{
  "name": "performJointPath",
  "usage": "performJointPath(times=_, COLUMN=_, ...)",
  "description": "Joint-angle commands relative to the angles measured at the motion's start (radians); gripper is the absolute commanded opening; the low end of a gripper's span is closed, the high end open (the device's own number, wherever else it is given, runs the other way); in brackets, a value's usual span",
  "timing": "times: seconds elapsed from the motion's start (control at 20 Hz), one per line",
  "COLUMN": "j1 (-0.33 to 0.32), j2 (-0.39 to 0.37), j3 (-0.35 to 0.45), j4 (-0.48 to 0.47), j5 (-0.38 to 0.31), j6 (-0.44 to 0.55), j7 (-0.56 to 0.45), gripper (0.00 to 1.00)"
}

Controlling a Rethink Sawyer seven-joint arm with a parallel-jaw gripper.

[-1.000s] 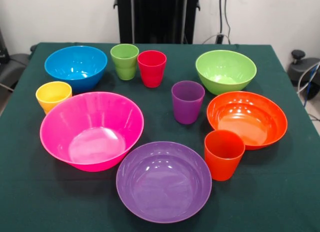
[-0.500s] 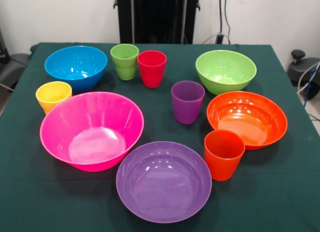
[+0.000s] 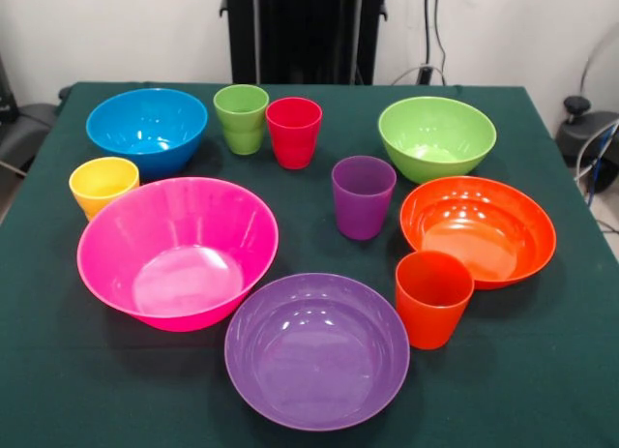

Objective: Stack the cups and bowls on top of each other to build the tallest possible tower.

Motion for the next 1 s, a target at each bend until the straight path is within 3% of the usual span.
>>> performJointPath(times=0.05, j1=-0.021, j2=0.190, j3=0.079, j4=0.090, j5=-0.054, j6=-0.146, j7=0.090, gripper=1.00)
performJointPath(times=0.3, j1=-0.026, j2=0.255, j3=0.079, j4=0.088, j5=-0.065, j6=-0.211, j7=0.090, gripper=1.00)
performJointPath(times=0.65, j1=-0.016, j2=0.291, j3=0.066, j4=0.077, j5=-0.069, j6=-0.229, j7=0.093, gripper=1.00)
performJointPath(times=1.0, j1=-0.048, j2=0.380, j3=0.089, j4=0.062, j5=-0.078, j6=-0.313, j7=0.083, gripper=1.00)
